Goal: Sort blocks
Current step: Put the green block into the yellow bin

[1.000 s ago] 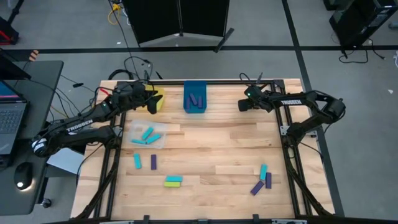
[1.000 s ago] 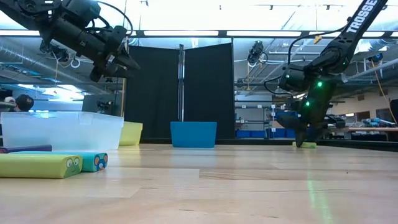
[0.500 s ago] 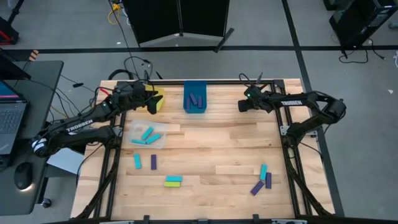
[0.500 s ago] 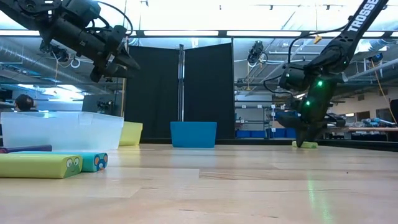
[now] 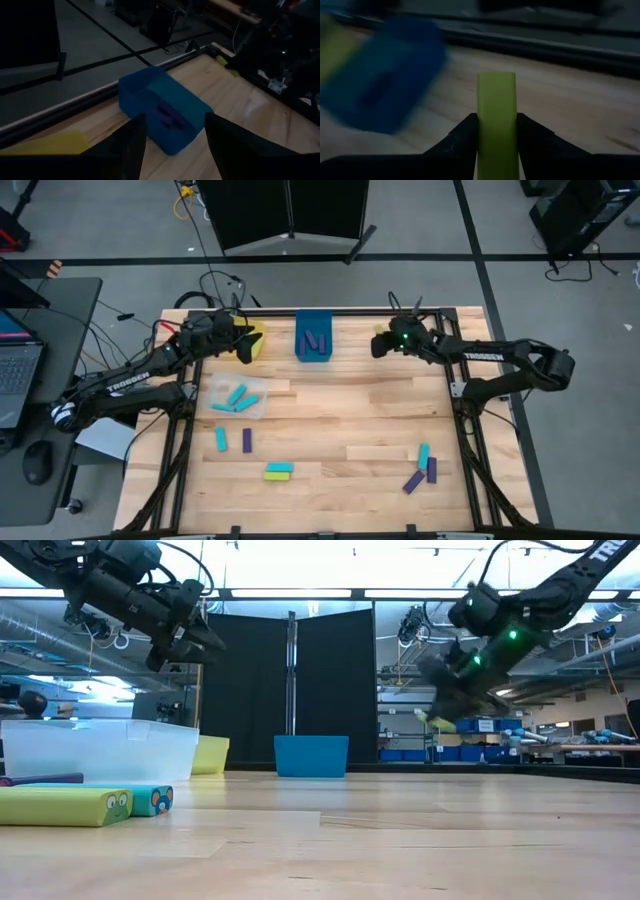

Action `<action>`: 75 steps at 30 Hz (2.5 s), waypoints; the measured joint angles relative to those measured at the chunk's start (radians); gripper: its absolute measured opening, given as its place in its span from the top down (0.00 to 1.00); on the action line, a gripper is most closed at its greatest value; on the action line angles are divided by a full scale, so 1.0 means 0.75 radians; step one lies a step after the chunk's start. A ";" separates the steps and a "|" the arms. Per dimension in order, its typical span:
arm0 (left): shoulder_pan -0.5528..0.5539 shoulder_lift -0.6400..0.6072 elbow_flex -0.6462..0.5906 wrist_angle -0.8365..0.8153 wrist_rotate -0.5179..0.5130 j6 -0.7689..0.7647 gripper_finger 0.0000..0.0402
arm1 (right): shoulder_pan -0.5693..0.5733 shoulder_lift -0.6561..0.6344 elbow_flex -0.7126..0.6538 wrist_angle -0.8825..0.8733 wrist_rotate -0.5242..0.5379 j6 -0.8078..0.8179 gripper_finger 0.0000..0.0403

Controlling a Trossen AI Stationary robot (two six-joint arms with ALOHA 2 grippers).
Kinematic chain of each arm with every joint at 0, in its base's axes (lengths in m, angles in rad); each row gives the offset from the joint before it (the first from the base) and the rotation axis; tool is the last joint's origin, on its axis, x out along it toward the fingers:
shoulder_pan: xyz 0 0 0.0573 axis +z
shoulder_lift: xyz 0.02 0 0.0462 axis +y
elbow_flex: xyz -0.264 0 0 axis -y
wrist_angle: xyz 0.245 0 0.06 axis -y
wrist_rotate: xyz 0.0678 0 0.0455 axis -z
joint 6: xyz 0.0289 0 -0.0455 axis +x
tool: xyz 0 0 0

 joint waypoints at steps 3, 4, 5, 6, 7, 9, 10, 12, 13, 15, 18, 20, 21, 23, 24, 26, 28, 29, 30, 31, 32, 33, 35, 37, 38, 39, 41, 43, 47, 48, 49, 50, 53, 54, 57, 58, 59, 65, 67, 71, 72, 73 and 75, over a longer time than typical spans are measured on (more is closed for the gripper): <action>-0.001 0.000 0.000 0.067 0.001 -0.014 0.48 | 0.074 0.009 0.001 0.172 -0.039 0.003 0.70; 0.000 0.000 0.000 0.098 0.005 -0.024 0.48 | 0.100 0.022 0.008 0.225 -0.048 0.004 0.70; 0.000 0.000 0.000 0.127 0.013 -0.030 0.48 | 0.128 0.038 0.023 0.259 -0.052 0.004 0.70; 0.000 0.000 0.000 0.162 0.023 -0.034 0.48 | 0.156 0.060 0.048 0.278 -0.053 0.000 0.70; 0.000 0.000 0.000 0.201 0.037 -0.036 0.48 | 0.180 0.083 0.077 0.290 -0.053 -0.010 0.70; 0.000 0.000 0.000 0.276 0.064 -0.041 0.48 | 0.220 0.140 0.147 0.324 -0.055 -0.045 0.70; 0.000 0.000 0.000 0.307 0.079 -0.046 0.48 | 0.235 0.172 0.188 0.335 -0.056 -0.064 0.70; -0.001 0.000 0.000 0.360 0.099 -0.065 0.48 | 0.255 0.237 0.279 0.341 -0.065 -0.110 0.70; -0.001 0.000 0.000 0.384 0.111 -0.068 0.48 | 0.258 0.274 0.330 0.343 -0.081 -0.132 0.70; -0.001 0.000 0.000 0.433 0.142 -0.070 0.48 | 0.258 0.352 0.434 0.343 -0.127 -0.175 0.70; -0.001 -0.001 0.000 0.523 0.220 -0.076 0.48 | 0.255 0.484 0.601 0.343 -0.204 -0.233 0.70; -0.001 -0.011 0.000 0.589 0.273 -0.095 0.48 | 0.251 0.578 0.714 0.338 -0.258 -0.263 0.70; -0.001 -0.020 0.000 0.623 0.295 -0.102 0.48 | 0.250 0.624 0.771 0.329 -0.282 -0.277 0.70; -0.001 -0.046 0.000 0.683 0.332 -0.106 0.48 | 0.246 0.719 0.883 0.308 -0.330 -0.299 0.70; -0.001 -0.064 0.000 0.704 0.349 -0.107 0.48 | 0.243 0.767 0.939 0.301 -0.360 -0.310 0.70; -0.001 -0.104 0.000 0.723 0.372 -0.107 0.48 | 0.242 0.858 1.046 0.290 -0.407 -0.322 0.70; -0.001 -0.150 0.000 0.717 0.392 -0.107 0.48 | 0.241 0.942 1.151 0.288 -0.453 -0.330 0.70; -0.001 -0.172 0.000 0.711 0.395 -0.107 0.48 | 0.242 0.983 1.204 0.288 -0.476 -0.332 0.70; -0.001 -0.193 0.000 0.708 0.396 -0.107 0.48 | 0.242 1.023 1.257 0.282 -0.495 -0.334 0.70; -0.001 -0.213 0.000 0.703 0.396 -0.107 0.48 | 0.242 1.064 1.313 0.273 -0.510 -0.335 0.70; -0.001 -0.231 0.000 0.699 0.398 -0.109 0.48 | 0.242 1.102 1.367 0.269 -0.528 -0.339 0.70; -0.001 -0.247 0.000 0.700 0.403 -0.114 0.48 | 0.242 1.142 1.419 0.255 -0.542 -0.341 0.70; 0.000 -0.269 0.000 0.700 0.423 -0.134 0.48 | 0.238 1.224 1.539 0.227 -0.574 -0.344 0.70; -0.001 -0.289 0.000 0.699 0.431 -0.143 0.48 | 0.233 1.306 1.663 0.192 -0.606 -0.335 0.70; -0.001 -0.298 0.000 0.698 0.435 -0.147 0.48 | 0.232 1.346 1.721 0.170 -0.618 -0.329 0.70; -0.001 -0.304 0.000 0.700 0.439 -0.153 0.48 | 0.232 1.385 1.781 0.161 -0.631 -0.326 0.70; 0.000 -0.311 0.000 0.701 0.445 -0.171 0.48 | 0.230 1.460 1.898 0.111 -0.646 -0.323 0.70; -0.001 -0.313 0.000 0.701 0.446 -0.176 0.48 | 0.227 1.528 2.009 0.061 -0.654 -0.321 0.70; -0.001 -0.313 0.000 0.699 0.456 -0.180 0.48 | 0.225 1.669 2.216 0.023 -0.671 -0.289 0.70; -0.001 -0.313 0.000 0.699 0.456 -0.180 0.48 | 0.226 1.699 2.257 -0.002 -0.675 -0.278 0.70; -0.001 -0.313 0.000 0.700 0.456 -0.180 0.48 | 0.228 1.735 2.301 -0.004 -0.676 -0.266 0.70; -0.001 -0.313 0.000 0.699 0.456 -0.180 0.48 | 0.228 1.765 2.341 -0.006 -0.677 -0.251 0.70; -0.001 -0.313 0.000 0.699 0.456 -0.181 0.48 | 0.229 1.843 2.427 -0.010 -0.679 -0.204 0.70; -0.001 -0.313 0.000 0.699 0.456 -0.181 0.48 | 0.229 1.853 2.424 0.016 -0.677 -0.184 0.69; -0.001 -0.313 0.000 0.699 0.456 -0.181 0.48 | 0.228 1.868 2.417 0.027 -0.660 -0.142 0.69; -0.001 -0.313 0.000 0.699 0.455 -0.181 0.48 | 0.227 1.868 2.417 0.013 -0.650 -0.139 0.69; -0.001 -0.313 0.000 0.700 0.455 -0.181 0.48 | 0.227 1.868 2.417 0.001 -0.632 -0.144 0.69; -0.001 -0.312 0.000 0.699 0.455 -0.180 0.48 | 0.226 1.868 2.419 0.028 -0.608 -0.157 0.69; -0.001 -0.312 0.000 0.700 0.455 -0.180 0.48 | 0.226 1.867 2.419 0.034 -0.595 -0.158 0.69; 0.000 -0.312 0.000 0.700 0.455 -0.179 0.48 | 0.230 1.866 2.419 0.059 -0.535 -0.157 0.68; -0.001 -0.312 0.000 0.701 0.454 -0.179 0.48 | 0.233 1.866 2.419 0.088 -0.522 -0.142 0.68; 0.000 -0.312 0.000 0.705 0.454 -0.179 0.48 | 0.236 1.866 2.419 0.125 -0.503 -0.132 0.68; -0.001 -0.312 0.000 0.716 0.454 -0.179 0.48 | 0.245 1.866 2.419 0.192 -0.451 -0.124 0.67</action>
